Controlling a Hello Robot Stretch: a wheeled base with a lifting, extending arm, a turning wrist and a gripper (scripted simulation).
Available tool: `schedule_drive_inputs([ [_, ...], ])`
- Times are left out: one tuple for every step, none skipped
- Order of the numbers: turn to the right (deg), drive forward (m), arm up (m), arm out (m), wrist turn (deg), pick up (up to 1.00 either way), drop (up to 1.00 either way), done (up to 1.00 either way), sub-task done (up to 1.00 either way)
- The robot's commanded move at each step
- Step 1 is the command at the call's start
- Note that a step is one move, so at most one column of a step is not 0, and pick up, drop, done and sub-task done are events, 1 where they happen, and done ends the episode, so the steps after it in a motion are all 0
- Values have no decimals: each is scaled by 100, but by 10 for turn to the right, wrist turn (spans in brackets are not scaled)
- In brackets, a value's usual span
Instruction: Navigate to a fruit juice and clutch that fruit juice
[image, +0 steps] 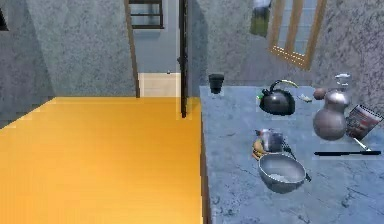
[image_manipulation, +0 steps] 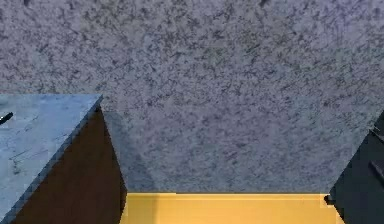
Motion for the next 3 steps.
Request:
schedule_drive_inputs([
  [-450, 0, 0, 0, 0, 0, 0, 0, 0],
  [-210, 0, 0, 0, 0, 0, 0, 0, 0],
  [0, 0, 50, 0, 0, 0, 0, 0, 0],
])
